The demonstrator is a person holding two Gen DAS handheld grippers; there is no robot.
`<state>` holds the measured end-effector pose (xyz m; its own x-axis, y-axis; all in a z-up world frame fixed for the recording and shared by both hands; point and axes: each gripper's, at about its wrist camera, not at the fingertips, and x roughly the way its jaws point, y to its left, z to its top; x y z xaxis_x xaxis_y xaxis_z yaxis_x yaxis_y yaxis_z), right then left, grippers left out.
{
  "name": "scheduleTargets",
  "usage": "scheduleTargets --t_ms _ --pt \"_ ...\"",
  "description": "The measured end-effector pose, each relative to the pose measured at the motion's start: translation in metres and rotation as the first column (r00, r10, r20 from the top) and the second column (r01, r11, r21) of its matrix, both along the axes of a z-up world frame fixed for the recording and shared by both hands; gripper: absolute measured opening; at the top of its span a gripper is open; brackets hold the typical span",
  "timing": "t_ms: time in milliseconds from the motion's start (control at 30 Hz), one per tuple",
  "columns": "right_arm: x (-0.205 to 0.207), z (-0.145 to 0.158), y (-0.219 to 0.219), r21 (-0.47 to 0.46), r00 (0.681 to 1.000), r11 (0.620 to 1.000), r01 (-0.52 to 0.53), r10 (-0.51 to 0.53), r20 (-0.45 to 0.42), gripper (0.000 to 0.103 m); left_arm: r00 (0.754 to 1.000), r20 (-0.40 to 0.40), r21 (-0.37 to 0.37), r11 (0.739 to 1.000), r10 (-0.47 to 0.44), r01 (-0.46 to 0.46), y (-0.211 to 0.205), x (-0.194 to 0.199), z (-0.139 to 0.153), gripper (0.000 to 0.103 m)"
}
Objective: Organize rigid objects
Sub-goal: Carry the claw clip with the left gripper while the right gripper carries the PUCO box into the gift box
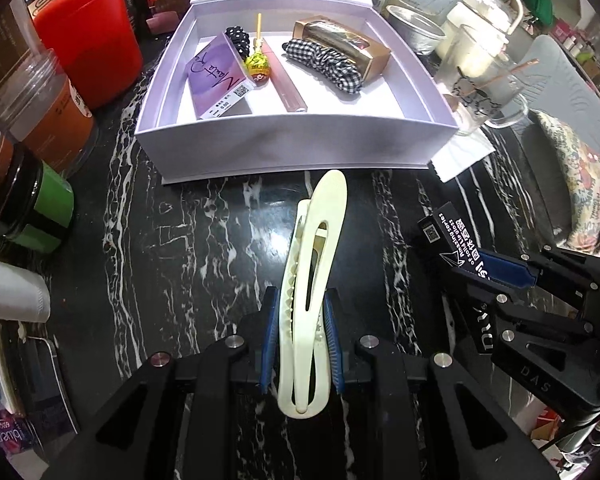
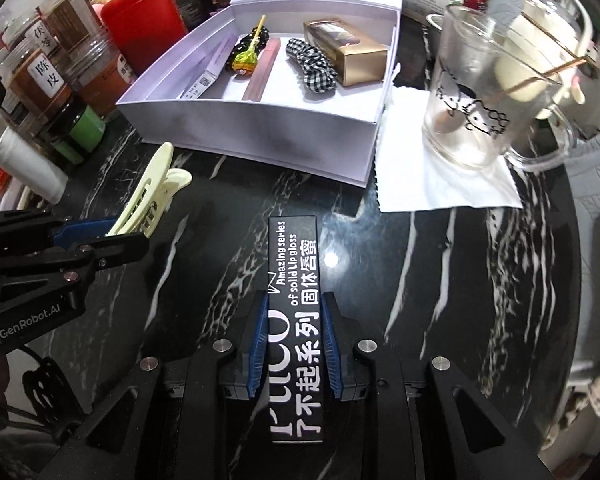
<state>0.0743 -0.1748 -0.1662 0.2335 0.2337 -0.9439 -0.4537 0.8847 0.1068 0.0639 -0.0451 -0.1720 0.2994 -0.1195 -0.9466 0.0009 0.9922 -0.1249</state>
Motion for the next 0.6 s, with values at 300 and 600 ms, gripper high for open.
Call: scheduleTargets --t_ms 300,600 --pt "-0.011 0.027 -0.004 0.018 0.999 0.998 0.052 -0.052 0.0 0.025 0.999 0.031 -0.002 1.0 -0.013 0.013 0.007 -0.009 0.031 0.022" --pt "-0.019 0.057 0.0 0.04 0.997 0.996 0.078 -0.079 0.008 0.025 0.997 0.072 0.003 0.999 -0.04 0.04 0.008 -0.01 0.067 0.022"
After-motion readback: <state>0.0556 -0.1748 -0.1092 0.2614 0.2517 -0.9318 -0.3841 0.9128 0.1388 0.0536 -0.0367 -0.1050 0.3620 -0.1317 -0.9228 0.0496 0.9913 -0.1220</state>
